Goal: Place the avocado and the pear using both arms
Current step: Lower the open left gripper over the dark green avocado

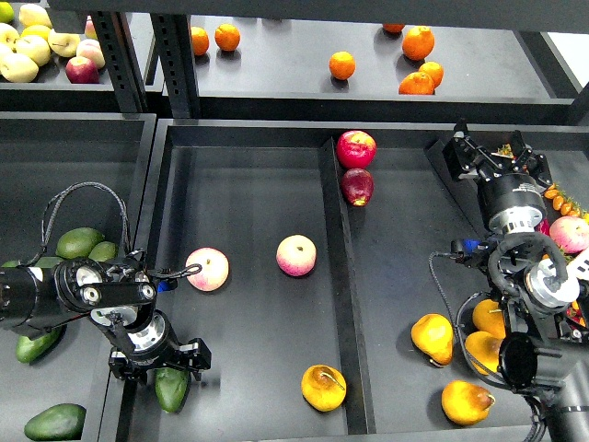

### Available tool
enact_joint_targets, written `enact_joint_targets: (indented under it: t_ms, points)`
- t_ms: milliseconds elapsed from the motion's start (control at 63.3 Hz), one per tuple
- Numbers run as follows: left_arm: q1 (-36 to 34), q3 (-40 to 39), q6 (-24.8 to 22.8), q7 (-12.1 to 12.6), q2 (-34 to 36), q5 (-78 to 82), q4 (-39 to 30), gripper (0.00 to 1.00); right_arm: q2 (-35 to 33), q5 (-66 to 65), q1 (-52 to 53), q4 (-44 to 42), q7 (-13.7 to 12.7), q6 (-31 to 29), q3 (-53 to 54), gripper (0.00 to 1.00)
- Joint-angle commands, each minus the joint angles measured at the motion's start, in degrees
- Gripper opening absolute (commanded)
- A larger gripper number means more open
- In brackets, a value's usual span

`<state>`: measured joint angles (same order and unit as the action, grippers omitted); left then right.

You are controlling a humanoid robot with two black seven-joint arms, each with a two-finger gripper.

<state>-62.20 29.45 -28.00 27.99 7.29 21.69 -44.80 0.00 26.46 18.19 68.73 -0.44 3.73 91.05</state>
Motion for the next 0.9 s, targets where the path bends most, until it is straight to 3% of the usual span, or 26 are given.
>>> enact_joint_targets:
  t_ms: [0, 316, 490, 885]
  points:
    - [0.32, 0.08, 0.00, 0.01, -0.52, 0.01, 0.50, 0.97, 0.00, 0.00, -0.25, 0.09, 0.00, -0.13, 0.00, 1.00]
    - [1.20, -0.80, 0.00, 0.01, -1.05, -0.34, 1.21, 0.73, 0.00, 0.00, -0.34, 0.00, 0.09, -0.13, 0.00, 1.00]
    - [1.38, -1.94, 0.00, 0.01, -1.22, -0.60, 1.30, 0.55, 0.00, 0.00, -0.34, 0.00, 0.09, -0.22, 0.00, 1.00]
    - [1.46, -2.55, 0.00, 0.01, -1.22, -1.21, 1.03, 0.36, 0.00, 0.00, -0.43, 0.09, 0.09, -0.22, 0.00, 1.00]
